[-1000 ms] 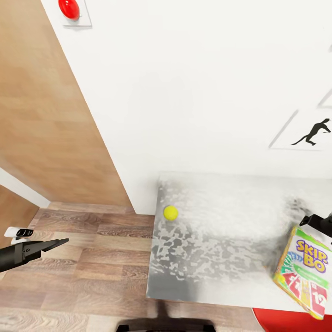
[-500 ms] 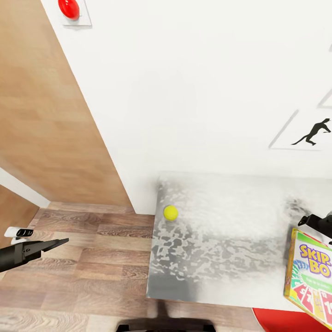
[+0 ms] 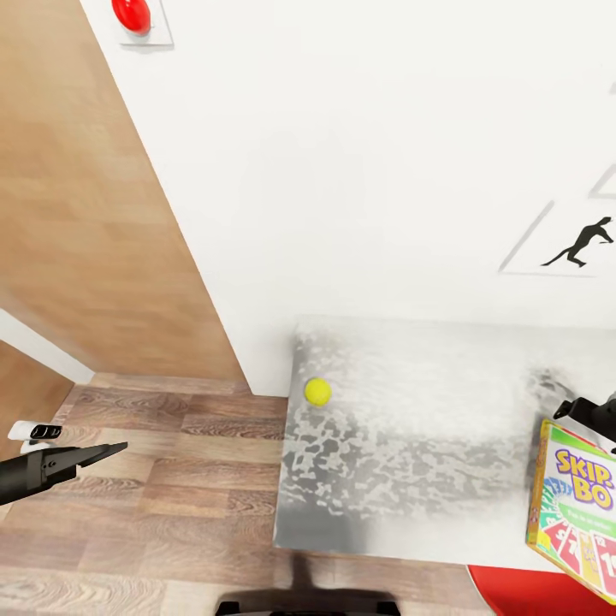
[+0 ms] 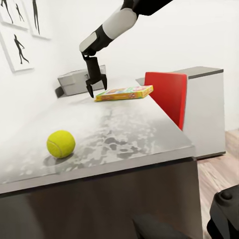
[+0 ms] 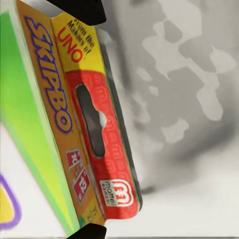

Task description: Put all the toys in the child's room - the three board games (two on the bed and one on the table), the two jigsaw puzzles on the table, and the tennis ball on the table - inside the toy box on the table in the child's room.

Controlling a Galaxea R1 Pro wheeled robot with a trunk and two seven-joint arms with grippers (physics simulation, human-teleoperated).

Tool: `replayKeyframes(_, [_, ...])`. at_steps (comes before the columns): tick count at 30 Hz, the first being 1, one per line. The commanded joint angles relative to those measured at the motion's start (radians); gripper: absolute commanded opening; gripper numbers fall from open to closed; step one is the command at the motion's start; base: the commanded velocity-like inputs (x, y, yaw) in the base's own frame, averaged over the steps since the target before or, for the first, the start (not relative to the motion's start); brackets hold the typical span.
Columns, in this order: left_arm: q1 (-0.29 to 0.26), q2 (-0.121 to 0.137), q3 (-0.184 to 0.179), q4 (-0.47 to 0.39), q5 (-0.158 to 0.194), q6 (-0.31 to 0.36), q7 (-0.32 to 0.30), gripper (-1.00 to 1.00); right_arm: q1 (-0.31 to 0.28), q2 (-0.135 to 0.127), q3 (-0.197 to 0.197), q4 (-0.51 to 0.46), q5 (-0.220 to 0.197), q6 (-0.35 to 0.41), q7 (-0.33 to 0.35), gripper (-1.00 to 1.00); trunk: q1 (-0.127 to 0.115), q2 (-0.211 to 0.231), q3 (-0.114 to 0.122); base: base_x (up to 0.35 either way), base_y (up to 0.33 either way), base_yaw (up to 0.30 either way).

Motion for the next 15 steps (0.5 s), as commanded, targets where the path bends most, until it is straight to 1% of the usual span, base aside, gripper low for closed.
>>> replayKeyframes(1, [0.0,0.0,-0.001,0.0,0.0,0.011,-0.004,1.0,-0.001,-0.001,-0.002,-0.001,-0.011,0.002,-0.01,1.0,0.001,-0.002,-0.002,-0.014,0.008,0.0])
replayKeyframes(9, [0.0,0.0,-0.001,0.0,0.0,0.01,-0.004,1.0,0.0,-0.007,-0.001,-0.001,-0.011,0.002,-0.01,1.0,0.001,-0.002,-0.002,-0.006,-0.004,0.0])
replayKeyframes(15, [0.0,0.0,-0.001,0.0,0.0,0.01,-0.004,1.0,0.0,-0.008,-0.001,-0.001,-0.011,0.002,-0.01,1.0,0.001,-0.002,-0.002,-0.001,-0.114,0.0])
